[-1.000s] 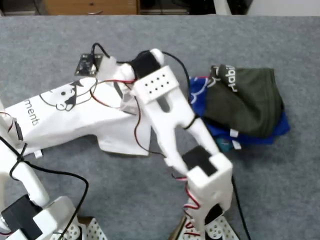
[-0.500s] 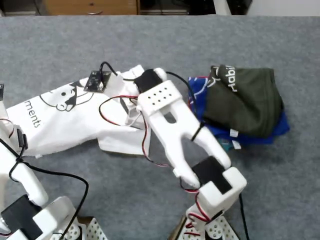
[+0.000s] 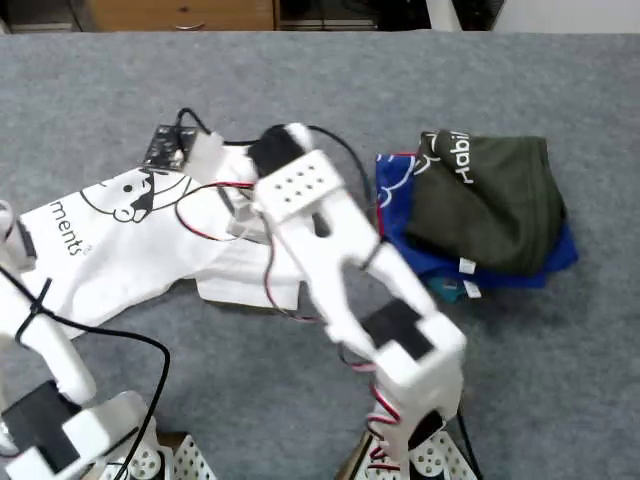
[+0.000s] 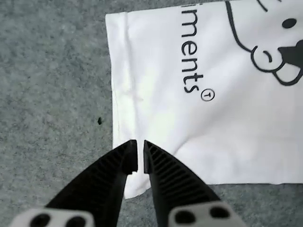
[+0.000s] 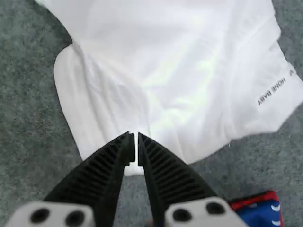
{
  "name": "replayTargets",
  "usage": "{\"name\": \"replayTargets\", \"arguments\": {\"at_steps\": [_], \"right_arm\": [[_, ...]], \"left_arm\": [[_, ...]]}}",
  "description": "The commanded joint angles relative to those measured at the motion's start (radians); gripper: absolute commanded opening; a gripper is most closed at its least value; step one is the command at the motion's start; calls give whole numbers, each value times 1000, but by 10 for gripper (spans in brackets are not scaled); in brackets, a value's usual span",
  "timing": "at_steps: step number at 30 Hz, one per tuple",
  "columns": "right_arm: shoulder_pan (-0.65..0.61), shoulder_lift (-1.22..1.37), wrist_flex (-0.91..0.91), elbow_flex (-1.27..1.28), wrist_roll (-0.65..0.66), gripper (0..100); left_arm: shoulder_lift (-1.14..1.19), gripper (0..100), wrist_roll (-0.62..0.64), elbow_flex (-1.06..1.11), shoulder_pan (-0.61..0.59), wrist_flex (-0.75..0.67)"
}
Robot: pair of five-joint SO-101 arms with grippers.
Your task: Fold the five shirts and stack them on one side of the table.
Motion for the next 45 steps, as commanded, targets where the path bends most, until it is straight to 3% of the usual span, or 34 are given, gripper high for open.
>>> {"name": "replayTargets", "arguments": {"at_steps": [1,7,18,33,45], "right_arm": [[-19,173,-28,-186,-32,5],[-15,423,48,-504,-51,5],[-15,680,296,-894,-51,4],[-68,489,293,-625,-44,4],[-153,323,273,-363,-43,4]], "left_arm": [[85,34,104,-61,52,-55],[328,34,186,-155,57,-103],[616,34,190,-436,15,-103],[937,34,192,-770,-11,-98],[975,35,192,-942,-5,-29]]}}
